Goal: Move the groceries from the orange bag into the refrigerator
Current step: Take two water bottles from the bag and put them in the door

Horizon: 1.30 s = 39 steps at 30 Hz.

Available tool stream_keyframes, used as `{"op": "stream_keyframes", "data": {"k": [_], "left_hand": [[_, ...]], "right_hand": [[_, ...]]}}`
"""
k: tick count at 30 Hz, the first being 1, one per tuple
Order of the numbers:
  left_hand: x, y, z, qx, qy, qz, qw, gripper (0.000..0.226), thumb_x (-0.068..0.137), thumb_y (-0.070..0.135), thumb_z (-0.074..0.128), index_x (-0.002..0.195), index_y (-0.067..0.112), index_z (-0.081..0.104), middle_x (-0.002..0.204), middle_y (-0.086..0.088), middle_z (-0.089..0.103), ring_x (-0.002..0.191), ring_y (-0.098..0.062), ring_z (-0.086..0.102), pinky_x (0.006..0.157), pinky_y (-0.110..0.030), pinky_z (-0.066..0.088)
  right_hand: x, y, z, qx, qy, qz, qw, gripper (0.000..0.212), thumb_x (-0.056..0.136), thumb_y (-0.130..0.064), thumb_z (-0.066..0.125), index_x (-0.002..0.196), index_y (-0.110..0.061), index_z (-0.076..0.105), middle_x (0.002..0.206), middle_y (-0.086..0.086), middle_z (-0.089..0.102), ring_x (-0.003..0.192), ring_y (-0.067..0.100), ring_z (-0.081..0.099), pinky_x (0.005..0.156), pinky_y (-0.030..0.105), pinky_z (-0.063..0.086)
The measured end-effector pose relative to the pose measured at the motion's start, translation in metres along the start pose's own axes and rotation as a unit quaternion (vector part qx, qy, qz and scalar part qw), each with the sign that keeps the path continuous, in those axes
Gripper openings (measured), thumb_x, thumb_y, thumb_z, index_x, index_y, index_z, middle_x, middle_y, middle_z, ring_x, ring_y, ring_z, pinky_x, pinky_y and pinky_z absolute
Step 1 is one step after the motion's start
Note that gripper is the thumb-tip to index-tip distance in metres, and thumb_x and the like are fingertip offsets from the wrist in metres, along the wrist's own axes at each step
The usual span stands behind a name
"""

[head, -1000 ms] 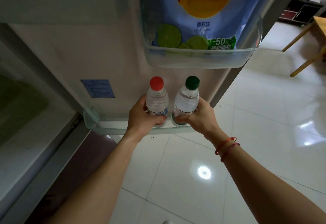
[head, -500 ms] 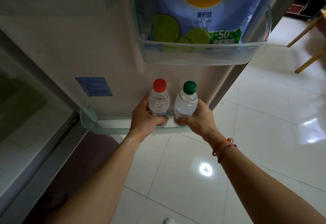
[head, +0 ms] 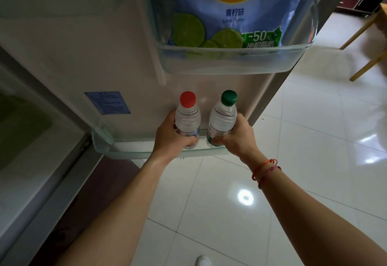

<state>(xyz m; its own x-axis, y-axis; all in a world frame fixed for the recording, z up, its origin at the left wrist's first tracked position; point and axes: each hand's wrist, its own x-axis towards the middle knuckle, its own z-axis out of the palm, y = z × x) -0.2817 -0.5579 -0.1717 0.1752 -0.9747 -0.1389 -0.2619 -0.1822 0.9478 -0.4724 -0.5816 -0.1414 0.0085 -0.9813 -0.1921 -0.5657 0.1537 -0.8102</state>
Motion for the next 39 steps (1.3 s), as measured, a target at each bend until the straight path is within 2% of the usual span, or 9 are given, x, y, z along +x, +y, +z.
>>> {"op": "stream_keyframes", "data": {"k": [3, 9, 14, 18, 20, 24, 29, 33, 39], "left_hand": [[0.001, -0.002, 0.000, 0.009, -0.005, 0.005, 1.000, 0.082, 0.056, 0.015, 0.092, 0.125, 0.033, 0.054, 0.111, 0.016, 0.069, 0.102, -0.004, 0.066, 0.089, -0.027, 0.055], [-0.003, -0.001, -0.001, 0.014, -0.011, 0.004, 1.000, 0.081, 0.059, 0.015, 0.092, 0.126, 0.036, 0.052, 0.113, 0.019, 0.067, 0.102, 0.002, 0.064, 0.086, -0.020, 0.052], [-0.008, 0.004, -0.003, 0.023, -0.012, 0.001, 1.000, 0.076, 0.059, 0.016, 0.090, 0.123, 0.036, 0.055, 0.109, 0.018, 0.069, 0.099, 0.001, 0.066, 0.086, -0.023, 0.055], [-0.021, 0.015, -0.009, 0.049, -0.006, 0.016, 0.999, 0.073, 0.065, 0.020, 0.089, 0.126, 0.033, 0.052, 0.108, 0.027, 0.062, 0.099, 0.012, 0.058, 0.078, -0.006, 0.043], [-0.029, 0.020, -0.014, 0.064, -0.002, 0.030, 0.997, 0.070, 0.067, 0.022, 0.088, 0.124, 0.037, 0.050, 0.109, 0.030, 0.057, 0.100, 0.011, 0.055, 0.075, -0.001, 0.037], [-0.046, 0.027, -0.023, 0.075, 0.013, 0.052, 0.996, 0.075, 0.071, 0.025, 0.087, 0.132, 0.033, 0.046, 0.125, 0.017, 0.055, 0.121, -0.009, 0.051, 0.094, -0.019, 0.039], [-0.064, 0.037, -0.035, 0.103, 0.035, 0.047, 0.993, 0.086, 0.074, 0.029, 0.085, 0.145, 0.025, 0.038, 0.145, 0.001, 0.049, 0.131, -0.017, 0.048, 0.107, -0.036, 0.042], [-0.075, 0.045, -0.042, 0.125, 0.039, 0.061, 0.990, 0.086, 0.077, 0.031, 0.083, 0.147, 0.025, 0.035, 0.148, 0.001, 0.047, 0.133, -0.017, 0.046, 0.109, -0.037, 0.040], [-0.101, 0.065, -0.051, 0.190, 0.049, 0.111, 0.974, 0.080, 0.084, 0.040, 0.075, 0.150, 0.028, 0.031, 0.154, 0.005, 0.039, 0.138, -0.016, 0.039, 0.105, -0.032, 0.036]], "right_hand": [[-0.002, 0.000, -0.001, -0.001, -0.002, 0.001, 1.000, 0.075, 0.064, -0.009, 0.092, 0.127, -0.013, 0.051, 0.108, -0.003, 0.058, 0.099, 0.021, 0.055, 0.086, 0.029, 0.047], [-0.003, -0.001, 0.000, 0.002, -0.005, 0.009, 1.000, 0.076, 0.062, -0.009, 0.092, 0.124, -0.015, 0.050, 0.109, -0.002, 0.058, 0.101, 0.022, 0.055, 0.085, 0.030, 0.048], [-0.007, -0.005, -0.007, 0.005, -0.012, -0.003, 1.000, 0.073, 0.065, -0.009, 0.091, 0.121, -0.017, 0.046, 0.109, -0.002, 0.056, 0.101, 0.020, 0.054, 0.083, 0.030, 0.046], [-0.017, -0.008, -0.013, -0.001, -0.017, -0.031, 0.999, 0.085, 0.066, -0.017, 0.092, 0.135, -0.019, 0.042, 0.116, -0.005, 0.056, 0.106, 0.020, 0.057, 0.088, 0.030, 0.047], [-0.024, -0.010, -0.016, 0.004, -0.017, -0.038, 0.999, 0.089, 0.067, -0.019, 0.091, 0.139, -0.022, 0.039, 0.120, -0.006, 0.057, 0.109, 0.020, 0.057, 0.095, 0.034, 0.049], [-0.041, -0.018, -0.026, 0.005, -0.014, -0.043, 0.999, 0.090, 0.073, -0.020, 0.088, 0.146, -0.023, 0.035, 0.135, 0.004, 0.058, 0.117, 0.025, 0.059, 0.101, 0.040, 0.048], [-0.053, -0.023, -0.027, -0.012, -0.015, -0.042, 0.999, 0.086, 0.079, -0.017, 0.083, 0.149, -0.024, 0.032, 0.141, 0.007, 0.054, 0.126, 0.031, 0.054, 0.107, 0.047, 0.045], [-0.061, -0.025, -0.029, -0.023, -0.007, -0.016, 1.000, 0.095, 0.082, -0.025, 0.081, 0.155, -0.023, 0.019, 0.149, 0.011, 0.047, 0.129, 0.034, 0.052, 0.107, 0.049, 0.046], [-0.082, -0.033, -0.044, -0.089, 0.021, -0.043, 0.995, 0.096, 0.083, -0.054, 0.072, 0.156, -0.029, 0.015, 0.150, 0.012, 0.045, 0.130, 0.033, 0.051, 0.107, 0.049, 0.045]]}}
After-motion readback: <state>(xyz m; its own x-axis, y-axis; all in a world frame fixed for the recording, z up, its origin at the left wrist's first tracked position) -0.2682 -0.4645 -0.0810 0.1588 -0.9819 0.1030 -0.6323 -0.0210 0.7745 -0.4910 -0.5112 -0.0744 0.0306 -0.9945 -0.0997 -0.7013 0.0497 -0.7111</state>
